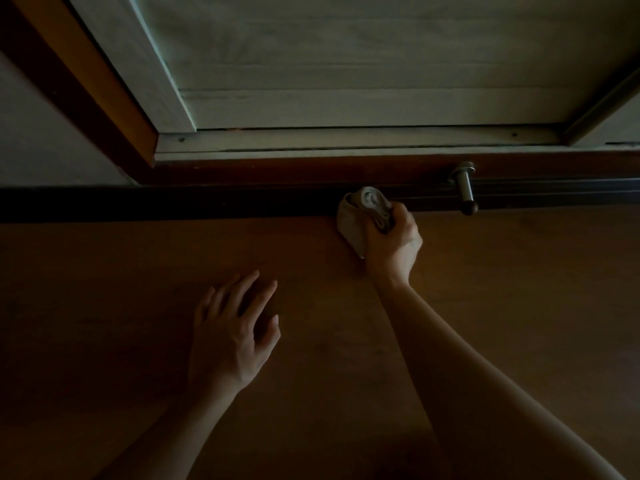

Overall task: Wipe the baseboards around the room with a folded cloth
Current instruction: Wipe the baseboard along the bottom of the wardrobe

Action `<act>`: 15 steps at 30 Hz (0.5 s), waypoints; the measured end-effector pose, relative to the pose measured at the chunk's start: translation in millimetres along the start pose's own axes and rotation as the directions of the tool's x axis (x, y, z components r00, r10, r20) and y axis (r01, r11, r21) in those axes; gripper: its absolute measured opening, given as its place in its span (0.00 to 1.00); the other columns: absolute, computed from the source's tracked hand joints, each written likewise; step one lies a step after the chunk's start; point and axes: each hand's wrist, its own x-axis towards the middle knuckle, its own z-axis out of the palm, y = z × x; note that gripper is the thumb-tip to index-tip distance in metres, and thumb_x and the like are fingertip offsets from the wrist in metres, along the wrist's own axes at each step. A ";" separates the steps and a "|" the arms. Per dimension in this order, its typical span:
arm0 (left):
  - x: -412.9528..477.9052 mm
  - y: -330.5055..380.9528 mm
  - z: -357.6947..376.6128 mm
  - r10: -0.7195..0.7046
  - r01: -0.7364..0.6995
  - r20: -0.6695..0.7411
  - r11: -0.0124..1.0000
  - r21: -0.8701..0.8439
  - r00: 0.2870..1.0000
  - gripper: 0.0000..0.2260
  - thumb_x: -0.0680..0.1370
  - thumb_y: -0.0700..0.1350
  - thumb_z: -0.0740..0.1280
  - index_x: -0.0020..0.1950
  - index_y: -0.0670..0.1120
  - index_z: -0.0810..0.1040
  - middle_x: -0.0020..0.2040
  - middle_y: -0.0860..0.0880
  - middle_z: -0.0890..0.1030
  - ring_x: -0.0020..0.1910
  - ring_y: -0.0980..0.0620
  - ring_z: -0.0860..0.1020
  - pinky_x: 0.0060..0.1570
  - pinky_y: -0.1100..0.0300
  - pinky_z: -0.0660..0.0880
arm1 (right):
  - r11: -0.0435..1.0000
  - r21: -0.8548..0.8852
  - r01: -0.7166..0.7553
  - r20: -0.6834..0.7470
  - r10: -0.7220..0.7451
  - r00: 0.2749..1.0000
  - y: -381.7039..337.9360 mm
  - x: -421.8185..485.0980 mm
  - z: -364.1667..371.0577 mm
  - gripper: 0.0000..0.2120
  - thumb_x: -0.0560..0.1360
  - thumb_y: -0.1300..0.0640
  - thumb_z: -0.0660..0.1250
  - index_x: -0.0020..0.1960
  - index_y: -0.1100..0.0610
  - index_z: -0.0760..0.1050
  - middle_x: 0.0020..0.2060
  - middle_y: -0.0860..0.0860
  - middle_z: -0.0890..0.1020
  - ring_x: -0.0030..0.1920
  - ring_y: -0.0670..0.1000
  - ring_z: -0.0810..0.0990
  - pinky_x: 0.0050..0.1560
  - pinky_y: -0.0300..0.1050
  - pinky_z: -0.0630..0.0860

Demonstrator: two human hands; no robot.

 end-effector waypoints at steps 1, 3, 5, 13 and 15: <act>0.3 0.3 -0.1 -0.003 0.003 0.005 1.000 0.000 1.000 0.26 0.79 0.62 0.55 0.74 0.55 0.73 0.75 0.49 0.70 0.74 0.43 0.67 0.73 0.39 0.61 | 0.998 -0.016 0.053 0.034 -0.052 0.998 -1.4 -0.6 1.1 0.09 0.75 0.53 0.70 0.53 0.56 0.77 0.47 0.48 0.79 0.46 0.46 0.77 0.46 0.43 0.77; 0.7 0.3 0.0 -0.005 0.005 0.009 1.000 -0.005 1.000 0.26 0.79 0.62 0.55 0.74 0.55 0.73 0.75 0.49 0.70 0.74 0.44 0.67 0.73 0.40 0.60 | 0.994 -0.041 0.105 0.063 -0.103 0.993 -1.4 1.1 2.2 0.10 0.75 0.53 0.71 0.53 0.57 0.78 0.47 0.48 0.78 0.45 0.45 0.77 0.44 0.38 0.74; 0.7 -0.4 1.1 0.004 -0.004 0.005 1.000 -0.009 1.000 0.26 0.79 0.62 0.54 0.74 0.55 0.73 0.76 0.49 0.70 0.75 0.44 0.66 0.74 0.40 0.58 | 0.999 -0.041 0.019 -0.030 -0.021 0.999 2.8 2.1 0.0 0.10 0.75 0.55 0.71 0.55 0.57 0.78 0.48 0.47 0.78 0.47 0.45 0.76 0.45 0.38 0.73; -0.4 1.0 -0.3 0.002 -0.002 -0.004 1.000 -0.012 1.000 0.26 0.79 0.61 0.55 0.74 0.54 0.73 0.75 0.48 0.70 0.74 0.44 0.66 0.73 0.40 0.58 | 0.998 -0.068 -0.004 -0.040 0.001 0.999 7.4 6.2 -5.7 0.09 0.75 0.58 0.69 0.55 0.58 0.78 0.49 0.50 0.79 0.46 0.44 0.76 0.40 0.24 0.65; -0.1 2.4 -1.4 -0.002 0.002 -0.004 1.000 -0.012 1.000 0.26 0.79 0.61 0.54 0.73 0.54 0.74 0.75 0.48 0.71 0.74 0.44 0.66 0.73 0.40 0.59 | 0.995 -0.050 -0.090 -0.134 0.082 0.988 15.9 13.6 -18.7 0.11 0.76 0.59 0.68 0.57 0.58 0.78 0.52 0.51 0.79 0.51 0.48 0.77 0.47 0.32 0.69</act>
